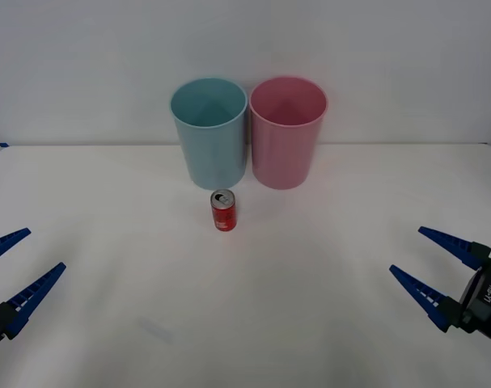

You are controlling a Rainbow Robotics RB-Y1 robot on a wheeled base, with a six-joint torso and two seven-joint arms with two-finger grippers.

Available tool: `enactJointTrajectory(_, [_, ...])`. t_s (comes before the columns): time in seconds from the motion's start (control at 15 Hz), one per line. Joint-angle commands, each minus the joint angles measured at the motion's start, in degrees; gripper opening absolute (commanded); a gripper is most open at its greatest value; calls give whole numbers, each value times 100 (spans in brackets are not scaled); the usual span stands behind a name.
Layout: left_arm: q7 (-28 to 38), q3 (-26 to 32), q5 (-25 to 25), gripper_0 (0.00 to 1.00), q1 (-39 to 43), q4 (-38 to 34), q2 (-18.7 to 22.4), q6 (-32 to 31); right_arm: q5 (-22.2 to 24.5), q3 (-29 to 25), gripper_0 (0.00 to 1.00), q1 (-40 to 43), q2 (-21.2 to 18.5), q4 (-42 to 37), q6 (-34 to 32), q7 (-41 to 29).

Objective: Grasp the object on the table and drop it into the matching bin: aluminum can to the light blue bin, PET bottle to the pink bin.

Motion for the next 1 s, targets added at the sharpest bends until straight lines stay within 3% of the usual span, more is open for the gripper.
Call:
enactJointTrajectory(0.07, [0,0,0,100,0,0,0,0,155,368,100,-317,16,317,93,153])
enactJointTrajectory(0.67, [0,0,0,100,0,0,0,0,199,1721,100,-686,25,440,1622,1005])
enactJointTrajectory(1.0, [0,0,0,100,0,0,0,0,199,2389,100,-976,69,440,2404,1032])
